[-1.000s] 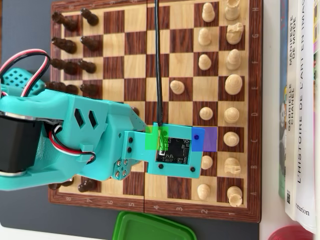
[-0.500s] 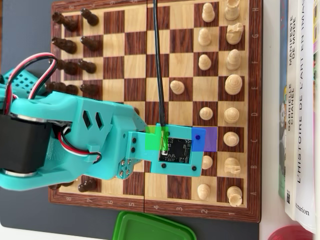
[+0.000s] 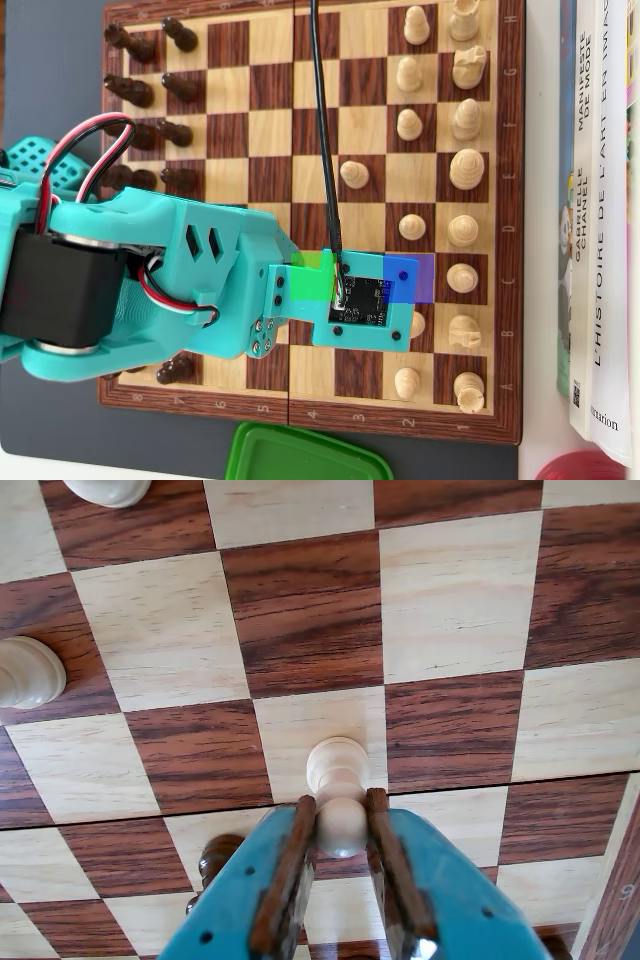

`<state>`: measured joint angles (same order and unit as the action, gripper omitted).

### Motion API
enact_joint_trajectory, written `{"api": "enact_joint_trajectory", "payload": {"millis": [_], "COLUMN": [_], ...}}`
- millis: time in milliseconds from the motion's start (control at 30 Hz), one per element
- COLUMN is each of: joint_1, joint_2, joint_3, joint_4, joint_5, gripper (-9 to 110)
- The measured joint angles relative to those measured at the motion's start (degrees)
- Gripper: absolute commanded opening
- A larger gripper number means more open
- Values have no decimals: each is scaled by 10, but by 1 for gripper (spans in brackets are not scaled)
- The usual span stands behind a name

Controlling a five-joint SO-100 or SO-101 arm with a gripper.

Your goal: Play chess

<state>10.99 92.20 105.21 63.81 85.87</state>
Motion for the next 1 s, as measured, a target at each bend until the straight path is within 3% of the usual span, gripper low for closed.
{"api": "enact_joint_trajectory", "payload": {"millis": [1000], "joint_1": [0], "joint_2": [-1], "joint_3": [-2], "joint_4": [0], "joint_5": [0], "gripper": [15]}}
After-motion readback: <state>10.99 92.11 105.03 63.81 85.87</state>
